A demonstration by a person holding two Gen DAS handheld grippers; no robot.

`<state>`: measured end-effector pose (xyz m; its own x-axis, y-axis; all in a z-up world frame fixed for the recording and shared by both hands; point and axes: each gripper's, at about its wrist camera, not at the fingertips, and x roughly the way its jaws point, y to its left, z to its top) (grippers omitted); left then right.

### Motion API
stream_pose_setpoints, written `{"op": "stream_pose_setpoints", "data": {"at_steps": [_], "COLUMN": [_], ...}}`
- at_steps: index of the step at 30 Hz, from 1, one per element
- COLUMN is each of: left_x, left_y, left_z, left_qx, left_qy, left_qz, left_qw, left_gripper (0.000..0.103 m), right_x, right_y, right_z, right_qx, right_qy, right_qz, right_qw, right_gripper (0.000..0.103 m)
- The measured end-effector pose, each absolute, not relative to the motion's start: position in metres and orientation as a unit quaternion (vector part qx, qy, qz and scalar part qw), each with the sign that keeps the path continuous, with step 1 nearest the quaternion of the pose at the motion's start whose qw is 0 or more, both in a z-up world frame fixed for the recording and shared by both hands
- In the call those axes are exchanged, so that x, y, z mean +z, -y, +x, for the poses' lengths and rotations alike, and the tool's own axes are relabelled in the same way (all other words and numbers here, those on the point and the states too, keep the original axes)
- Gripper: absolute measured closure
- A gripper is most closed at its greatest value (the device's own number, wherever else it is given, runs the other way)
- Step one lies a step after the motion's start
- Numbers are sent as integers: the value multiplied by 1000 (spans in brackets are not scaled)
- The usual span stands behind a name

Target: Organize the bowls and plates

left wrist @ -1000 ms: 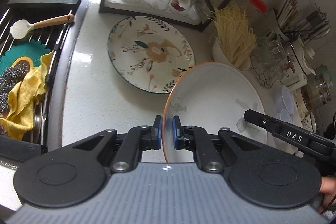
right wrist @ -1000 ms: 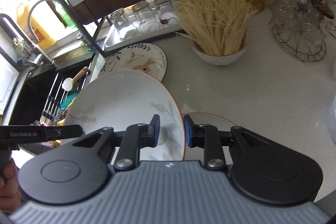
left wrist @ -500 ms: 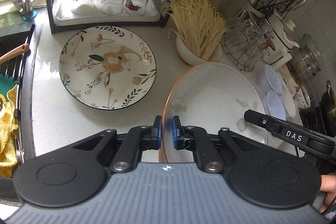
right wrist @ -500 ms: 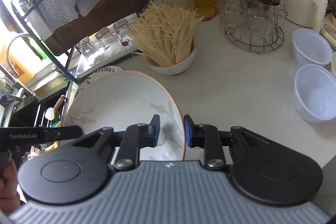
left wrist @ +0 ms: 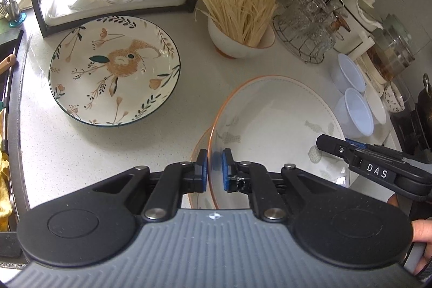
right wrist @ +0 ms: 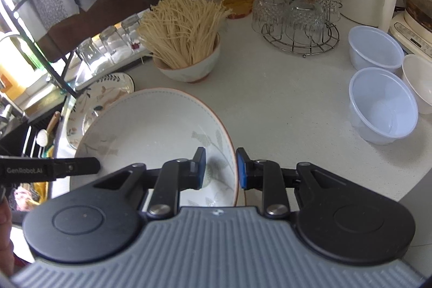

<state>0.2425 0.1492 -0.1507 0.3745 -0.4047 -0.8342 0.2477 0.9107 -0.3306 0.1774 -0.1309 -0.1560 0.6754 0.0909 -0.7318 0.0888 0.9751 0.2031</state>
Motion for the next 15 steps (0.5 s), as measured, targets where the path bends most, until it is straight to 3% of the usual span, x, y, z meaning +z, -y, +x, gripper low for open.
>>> {"op": "stream_pose_setpoints", "data": {"at_steps": [15], "left_x": [-176], "left_y": [-132], "left_z": [248], "left_qx": [-185], "left_qy": [-534], "left_qz": [5], "left_qw": [825], "left_gripper": [91], "right_x": [-168], "right_y": [121], "right_z": [180], "right_qx": [0], "right_qy": [-376], "right_qz": [71], "right_qw": [924], "right_gripper": [76]}}
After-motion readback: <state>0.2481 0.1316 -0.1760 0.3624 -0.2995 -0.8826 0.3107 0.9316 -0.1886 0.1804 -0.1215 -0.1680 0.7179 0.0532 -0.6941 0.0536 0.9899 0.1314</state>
